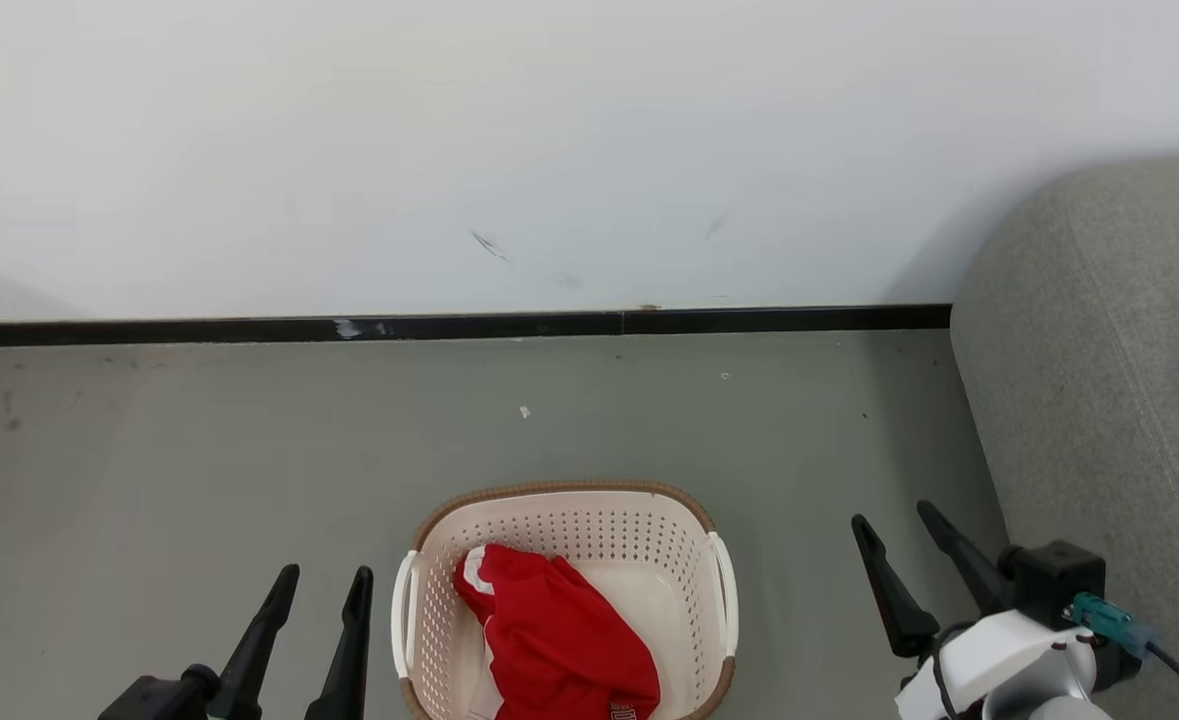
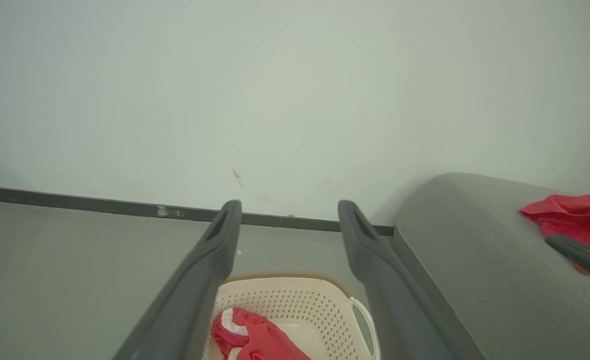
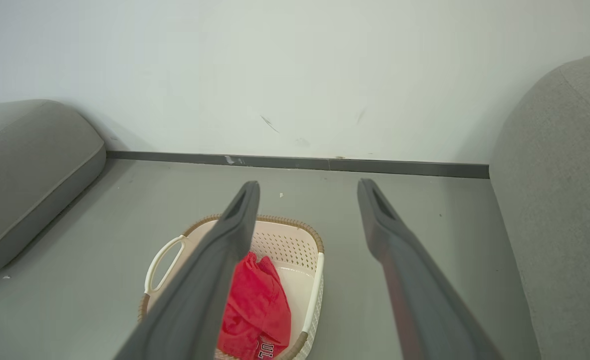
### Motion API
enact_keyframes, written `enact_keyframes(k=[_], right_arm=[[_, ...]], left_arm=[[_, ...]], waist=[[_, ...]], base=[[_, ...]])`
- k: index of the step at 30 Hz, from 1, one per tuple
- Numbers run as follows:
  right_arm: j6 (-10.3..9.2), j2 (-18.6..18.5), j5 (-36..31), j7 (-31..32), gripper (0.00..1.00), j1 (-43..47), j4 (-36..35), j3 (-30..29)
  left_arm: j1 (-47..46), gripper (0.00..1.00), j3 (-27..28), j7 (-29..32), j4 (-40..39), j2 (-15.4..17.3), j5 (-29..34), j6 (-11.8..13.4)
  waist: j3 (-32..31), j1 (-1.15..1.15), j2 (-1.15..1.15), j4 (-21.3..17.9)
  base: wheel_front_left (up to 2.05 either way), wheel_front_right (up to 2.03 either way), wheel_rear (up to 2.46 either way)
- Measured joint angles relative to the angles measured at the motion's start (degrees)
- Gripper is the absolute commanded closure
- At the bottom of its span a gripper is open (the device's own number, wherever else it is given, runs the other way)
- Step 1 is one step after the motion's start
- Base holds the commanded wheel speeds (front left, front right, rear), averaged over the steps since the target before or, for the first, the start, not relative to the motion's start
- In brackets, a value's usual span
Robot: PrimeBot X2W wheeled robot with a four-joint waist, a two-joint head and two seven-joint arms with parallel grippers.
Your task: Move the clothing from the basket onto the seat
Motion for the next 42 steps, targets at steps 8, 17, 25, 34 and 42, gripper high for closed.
enact_keyframes(k=[8,17,25,34,42], right_arm=[[0.0,1.2,-1.6,0.0,0.0,4.5,-1.6,-1.1],[0.0,1.9,-2.4,0.0,0.0,8.4,-3.2,-1.0],[0.0,2.2,-3.5,0.0,0.0,10.6,-5.1,-2.0],[0.0,2.6,-5.1,0.0,0.0,13.3,-6.9,-3.9],[-0.01,2.7,-5.9,0.0,0.0,14.0,-8.7,-4.7]], left_arm=[[0.8,0.0,0.3,0.0,1.0,0.0,-0.1,-1.1],[4.2,0.0,1.1,0.0,1.6,0.1,-0.1,-1.6],[4.2,0.0,-0.2,0.0,1.6,0.5,0.1,-2.3],[4.0,0.0,-2.4,1.7,2.3,1.3,1.2,-2.7],[0.5,0.0,-5.0,5.2,3.4,1.4,2.9,-3.2]], waist=[[-3.3,0.0,0.0,1.1],[-5.5,0.0,0.0,0.3],[-4.3,0.0,0.0,-0.4],[-1.6,0.0,0.0,-1.0],[1.5,0.0,0.0,-1.7]], base=[[0.0,0.0,0.0],[0.0,0.0,0.0],[0.0,0.0,0.0],[0.0,0.0,0.0],[0.0,0.0,0.0]])
